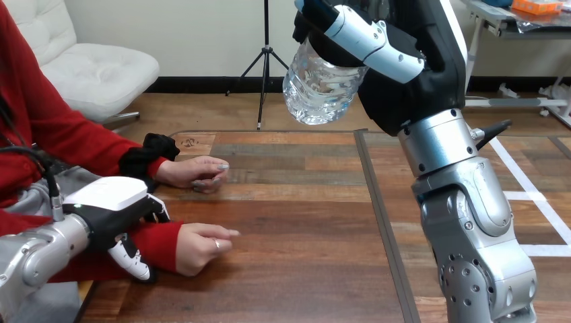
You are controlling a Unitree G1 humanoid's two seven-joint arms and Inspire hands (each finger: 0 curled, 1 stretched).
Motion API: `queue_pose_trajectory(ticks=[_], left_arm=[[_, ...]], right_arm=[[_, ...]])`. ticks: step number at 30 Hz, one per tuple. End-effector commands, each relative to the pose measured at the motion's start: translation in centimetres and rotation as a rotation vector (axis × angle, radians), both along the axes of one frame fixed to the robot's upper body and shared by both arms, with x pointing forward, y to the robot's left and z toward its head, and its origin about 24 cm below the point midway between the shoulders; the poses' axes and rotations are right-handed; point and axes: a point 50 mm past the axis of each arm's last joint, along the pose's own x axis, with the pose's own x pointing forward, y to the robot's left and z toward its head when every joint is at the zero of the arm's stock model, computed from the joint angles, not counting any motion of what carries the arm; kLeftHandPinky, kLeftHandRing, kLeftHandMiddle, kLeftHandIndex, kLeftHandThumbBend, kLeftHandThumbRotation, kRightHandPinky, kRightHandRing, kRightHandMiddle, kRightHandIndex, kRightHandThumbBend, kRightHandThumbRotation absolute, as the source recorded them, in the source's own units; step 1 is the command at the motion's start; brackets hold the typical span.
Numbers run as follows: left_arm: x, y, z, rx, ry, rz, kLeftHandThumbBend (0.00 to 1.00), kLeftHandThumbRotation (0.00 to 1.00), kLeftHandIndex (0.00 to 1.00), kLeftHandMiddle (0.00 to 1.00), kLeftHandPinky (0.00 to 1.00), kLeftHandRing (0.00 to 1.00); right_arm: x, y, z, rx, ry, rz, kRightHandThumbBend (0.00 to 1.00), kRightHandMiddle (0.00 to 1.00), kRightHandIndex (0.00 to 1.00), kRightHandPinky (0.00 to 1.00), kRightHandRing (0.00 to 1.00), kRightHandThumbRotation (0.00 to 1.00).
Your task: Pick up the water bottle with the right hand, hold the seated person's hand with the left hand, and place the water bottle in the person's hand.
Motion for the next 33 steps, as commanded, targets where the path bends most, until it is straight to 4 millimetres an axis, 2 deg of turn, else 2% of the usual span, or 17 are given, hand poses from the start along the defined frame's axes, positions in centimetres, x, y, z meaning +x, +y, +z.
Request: queue_pose_trajectory(ticks=[1,15,33], left_arm=[[-1.3,-1.2,-2.7,0.001,0.099,-0.035,0.98,0.13,0.64,0.64,0.55,0.6],[-1.6,-1.4,-3.1,-0.049,0.108,-0.035,0.94,0.02,0.51,0.52,0.42,0.47],[-1.6,-1.7,-2.8,-0.101,0.098,-0.028,0.91,0.0,0.49,0.48,0.37,0.43]], right_arm=[[-0.6,-0.1,1.8,0.037,-0.082,0.009,0.73,0.4,0.41,0.25,0.31,0.0],[-0.4,0.1,1.7,0.038,-0.07,0.01,0.74,0.4,0.41,0.25,0.32,0.0],[0.0,0.7,0.1,-0.01,-0.023,0.005,0.76,0.41,0.41,0.25,0.32,0.0]])
